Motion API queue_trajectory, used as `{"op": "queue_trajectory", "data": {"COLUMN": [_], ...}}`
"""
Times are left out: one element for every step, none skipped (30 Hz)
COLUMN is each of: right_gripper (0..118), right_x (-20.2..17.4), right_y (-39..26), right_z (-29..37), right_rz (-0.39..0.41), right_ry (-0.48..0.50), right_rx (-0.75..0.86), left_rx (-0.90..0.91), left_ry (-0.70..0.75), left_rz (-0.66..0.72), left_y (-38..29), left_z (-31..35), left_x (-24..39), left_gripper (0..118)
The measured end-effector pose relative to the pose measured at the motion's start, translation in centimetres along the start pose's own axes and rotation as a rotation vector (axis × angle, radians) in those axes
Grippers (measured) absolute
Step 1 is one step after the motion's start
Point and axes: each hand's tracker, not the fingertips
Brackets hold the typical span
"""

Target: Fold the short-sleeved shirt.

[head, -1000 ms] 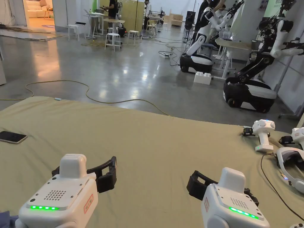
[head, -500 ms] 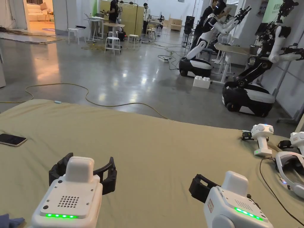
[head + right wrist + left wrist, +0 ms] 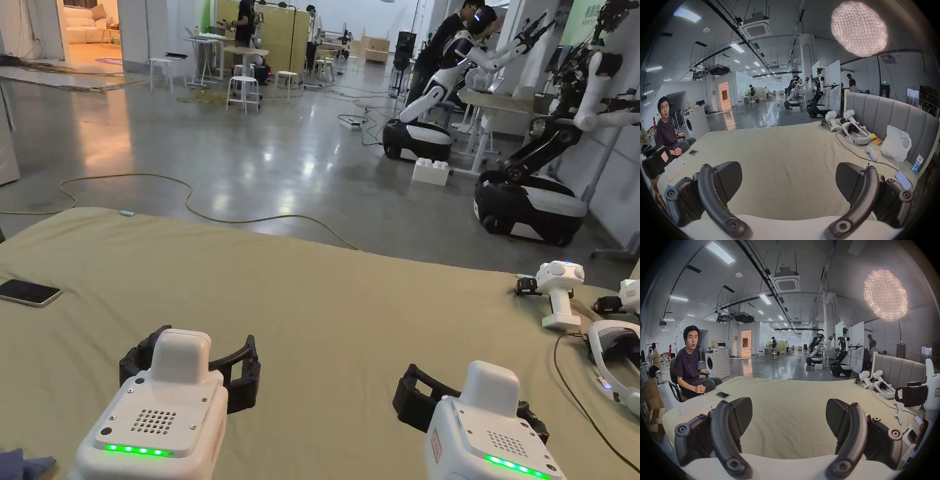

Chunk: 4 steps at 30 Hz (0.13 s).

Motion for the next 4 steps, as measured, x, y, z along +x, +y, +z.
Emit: {"op": "queue_trajectory", "data": {"right_gripper": [115,115,115,115], "right_x": [0.21,0.3,0.34,0.34], "right_y": [0.04,0.02,0.03,0.09], "right_z": [-0.03,-0.17,-0.24,-0.29], "right_rz": [-0.003,-0.002,0.006,0.01], "right_ry": [0.005,0.003,0.001,-0.012], "right_rx": [0.001,0.0,0.001,0.004], "left_rx": [-0.003,-0.005,-0.008,-0.013], "left_ry": [-0.003,-0.007,-0.009,-0.011], "left_rz": [0.002,0.005,0.009,0.012], "left_y": [-0.06,-0.13,-0.24,-0.33], "left_z": [-0.02,-0.05,-0.11,-0.18], "left_x": [-0.02,-0.05,-0.14,-0.17], "left_gripper": [98,98,98,98]}}
